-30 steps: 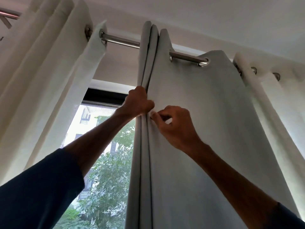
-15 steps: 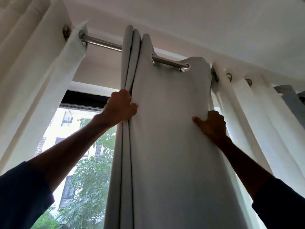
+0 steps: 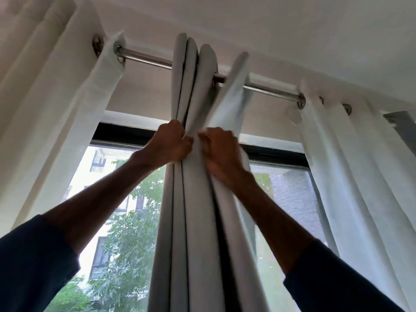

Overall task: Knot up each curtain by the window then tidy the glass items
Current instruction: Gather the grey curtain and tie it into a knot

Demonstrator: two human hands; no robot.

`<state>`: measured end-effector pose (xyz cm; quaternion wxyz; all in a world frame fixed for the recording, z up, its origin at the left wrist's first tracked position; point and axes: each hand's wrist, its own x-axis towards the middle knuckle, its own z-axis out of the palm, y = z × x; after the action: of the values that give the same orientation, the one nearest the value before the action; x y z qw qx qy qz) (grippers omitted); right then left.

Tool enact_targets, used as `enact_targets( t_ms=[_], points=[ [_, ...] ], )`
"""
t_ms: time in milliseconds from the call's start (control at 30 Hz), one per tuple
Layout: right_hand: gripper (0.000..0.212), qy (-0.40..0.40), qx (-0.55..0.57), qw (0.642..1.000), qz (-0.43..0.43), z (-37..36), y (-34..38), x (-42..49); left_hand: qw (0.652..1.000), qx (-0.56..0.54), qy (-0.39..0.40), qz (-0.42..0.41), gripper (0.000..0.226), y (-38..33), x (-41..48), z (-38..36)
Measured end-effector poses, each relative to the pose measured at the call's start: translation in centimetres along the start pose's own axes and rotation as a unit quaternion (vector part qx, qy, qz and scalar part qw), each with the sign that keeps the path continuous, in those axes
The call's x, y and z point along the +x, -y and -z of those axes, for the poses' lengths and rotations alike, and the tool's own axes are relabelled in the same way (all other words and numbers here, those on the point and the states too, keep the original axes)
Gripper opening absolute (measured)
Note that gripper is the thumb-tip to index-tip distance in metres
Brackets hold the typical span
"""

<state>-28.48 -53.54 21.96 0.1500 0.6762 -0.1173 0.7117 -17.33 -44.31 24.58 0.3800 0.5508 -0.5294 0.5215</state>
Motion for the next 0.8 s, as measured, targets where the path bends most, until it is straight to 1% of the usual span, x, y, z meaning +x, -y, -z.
enact_targets(
  t_ms=[67,100,133,233,267,333,367,433,467,500,567,600,633,700,800],
  points=[
    [0.024,0.017,0.033,0.998,0.043,-1.0,2.5,0.3,0.999,0.004,0.047,0.018,0.031,0.7,0.2,0.7],
    [0.023,0.022,0.039,0.998,0.05,-1.3,3.2,0.4,0.998,-0.001,0.054,0.029,0.026,1.0,0.2,1.1],
    [0.022,0.028,0.038,0.997,0.057,-1.5,3.5,0.3,0.998,-0.006,0.051,0.039,0.026,1.3,0.2,1.5],
    [0.023,0.05,0.037,0.995,0.078,-1.3,2.8,-0.7,0.996,-0.017,0.035,0.075,0.043,1.6,-0.1,1.7],
    [0.025,0.047,0.044,0.995,0.076,-1.2,2.4,-1.3,0.997,-0.015,0.028,0.077,0.045,1.5,-0.2,1.5],
    [0.027,0.031,0.044,0.996,0.076,-1.5,1.3,-2.2,0.997,-0.019,0.022,0.074,0.044,0.7,-0.5,1.1],
    [0.026,0.028,0.04,0.996,0.075,-1.6,0.7,-2.4,0.996,-0.04,0.015,0.078,0.043,0.3,-0.6,0.9],
    [0.027,0.033,0.053,0.995,0.076,-1.6,-0.2,-2.6,0.992,-0.079,0.011,0.094,0.037,-0.6,-0.5,0.4],
    [0.029,0.036,0.064,0.994,0.081,-1.4,-0.4,-2.8,0.99,-0.099,0.011,0.101,0.031,-1.1,-0.5,0.1],
    [0.032,0.034,0.072,0.993,0.089,-1.0,-0.5,-3.0,0.989,-0.111,0.006,0.099,0.029,-1.6,-0.4,-0.2],
    [0.034,0.028,0.073,0.991,0.105,0.0,-0.4,-3.4,0.989,-0.121,0.002,0.088,0.044,-2.5,-0.4,-0.6],
    [0.031,0.026,0.076,0.99,0.112,0.5,-0.3,-3.6,0.989,-0.119,0.003,0.092,0.051,-2.9,-0.4,-0.9],
    [0.027,0.026,0.085,0.99,0.108,0.8,-0.3,-3.8,0.986,-0.13,0.003,0.104,0.054,-3.3,-0.3,-1.0],
    [0.02,0.028,0.108,0.99,0.087,1.0,-0.1,-4.3,0.979,-0.142,0.014,0.144,0.049,-3.9,-0.3,-0.8],
    [0.025,0.073,0.146,0.982,0.097,0.9,-0.1,-5.8,0.981,-0.119,0.019,0.152,0.038,-3.5,-0.4,-1.0]
  ],
)
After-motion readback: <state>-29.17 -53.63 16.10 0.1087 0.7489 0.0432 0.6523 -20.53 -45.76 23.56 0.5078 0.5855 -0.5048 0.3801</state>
